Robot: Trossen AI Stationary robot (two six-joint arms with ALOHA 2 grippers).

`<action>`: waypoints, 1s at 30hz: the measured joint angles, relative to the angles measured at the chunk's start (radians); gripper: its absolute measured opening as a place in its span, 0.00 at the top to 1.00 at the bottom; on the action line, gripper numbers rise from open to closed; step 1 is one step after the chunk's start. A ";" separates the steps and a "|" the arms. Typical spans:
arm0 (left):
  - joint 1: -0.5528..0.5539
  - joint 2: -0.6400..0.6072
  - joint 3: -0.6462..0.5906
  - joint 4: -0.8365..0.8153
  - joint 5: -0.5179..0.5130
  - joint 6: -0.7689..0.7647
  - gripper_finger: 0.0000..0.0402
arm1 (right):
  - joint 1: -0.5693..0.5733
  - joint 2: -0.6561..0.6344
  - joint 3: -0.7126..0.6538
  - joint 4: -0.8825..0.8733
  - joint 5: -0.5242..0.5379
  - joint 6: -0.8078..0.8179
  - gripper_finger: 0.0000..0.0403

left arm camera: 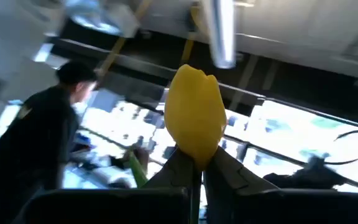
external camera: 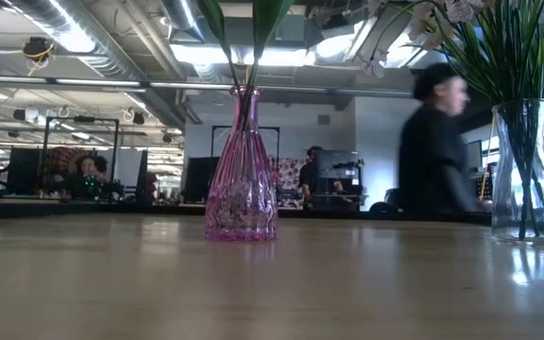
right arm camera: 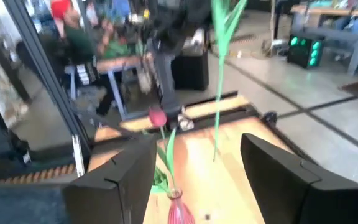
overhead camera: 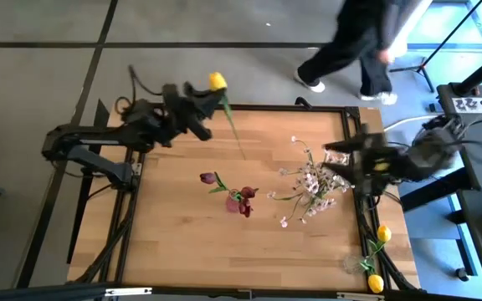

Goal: Sort flowers into vase by color
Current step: Put the yellow flower into the bottom transparent vase

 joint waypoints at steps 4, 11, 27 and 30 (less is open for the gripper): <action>-0.004 0.119 0.119 -0.005 0.134 -0.001 0.97 | -0.218 0.102 -0.002 0.124 -0.255 -0.094 0.42; -0.023 0.228 0.266 -0.045 0.261 0.024 0.96 | -0.477 0.197 -0.001 0.372 -0.504 -0.173 0.42; -0.067 0.303 0.278 -0.026 0.370 0.157 0.96 | -0.644 0.322 -0.001 0.611 -0.857 -0.213 0.42; -0.067 0.307 0.278 -0.044 0.370 0.156 0.96 | -0.643 0.327 0.000 0.618 -0.828 -0.234 0.46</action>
